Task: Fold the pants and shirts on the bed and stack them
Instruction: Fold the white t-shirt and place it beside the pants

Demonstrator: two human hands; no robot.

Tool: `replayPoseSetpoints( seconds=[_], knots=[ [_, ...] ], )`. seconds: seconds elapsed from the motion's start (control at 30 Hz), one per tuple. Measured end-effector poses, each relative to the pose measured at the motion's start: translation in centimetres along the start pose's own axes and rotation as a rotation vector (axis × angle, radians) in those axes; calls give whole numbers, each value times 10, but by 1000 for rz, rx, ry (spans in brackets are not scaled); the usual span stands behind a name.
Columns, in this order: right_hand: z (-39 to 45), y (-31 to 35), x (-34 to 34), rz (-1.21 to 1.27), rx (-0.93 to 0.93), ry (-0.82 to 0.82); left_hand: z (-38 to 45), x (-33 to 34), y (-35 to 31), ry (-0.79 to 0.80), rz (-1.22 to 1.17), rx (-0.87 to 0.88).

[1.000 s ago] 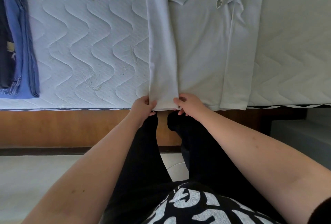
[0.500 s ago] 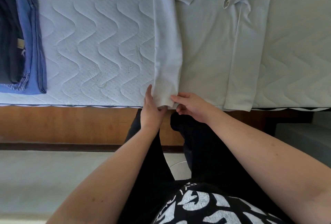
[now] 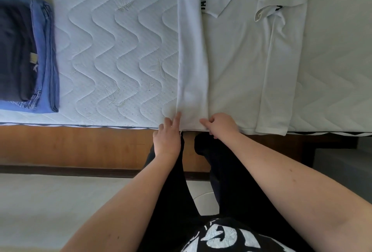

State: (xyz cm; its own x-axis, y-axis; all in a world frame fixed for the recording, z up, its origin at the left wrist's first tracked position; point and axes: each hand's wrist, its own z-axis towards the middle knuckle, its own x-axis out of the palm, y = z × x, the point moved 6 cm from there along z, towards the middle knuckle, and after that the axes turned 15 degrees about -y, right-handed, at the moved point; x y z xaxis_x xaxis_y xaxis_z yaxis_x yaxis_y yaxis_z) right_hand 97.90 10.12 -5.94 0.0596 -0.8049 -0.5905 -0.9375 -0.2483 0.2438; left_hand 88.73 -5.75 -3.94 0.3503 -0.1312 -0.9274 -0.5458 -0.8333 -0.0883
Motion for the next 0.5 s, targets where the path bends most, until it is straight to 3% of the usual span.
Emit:
replayPoseSetpoints(
  seconds=[0.1,0.3,0.5],
  knots=[
    [18,10,-21,-138,77,-66,16,-7,-4,-12,63,-4],
    [69,64,-87,184,-119,-435,90,-42,-30,-141,-52,71],
    [121,111,-123,473,-111,-396,181,-77,-60,-263,-136,291]
  ],
)
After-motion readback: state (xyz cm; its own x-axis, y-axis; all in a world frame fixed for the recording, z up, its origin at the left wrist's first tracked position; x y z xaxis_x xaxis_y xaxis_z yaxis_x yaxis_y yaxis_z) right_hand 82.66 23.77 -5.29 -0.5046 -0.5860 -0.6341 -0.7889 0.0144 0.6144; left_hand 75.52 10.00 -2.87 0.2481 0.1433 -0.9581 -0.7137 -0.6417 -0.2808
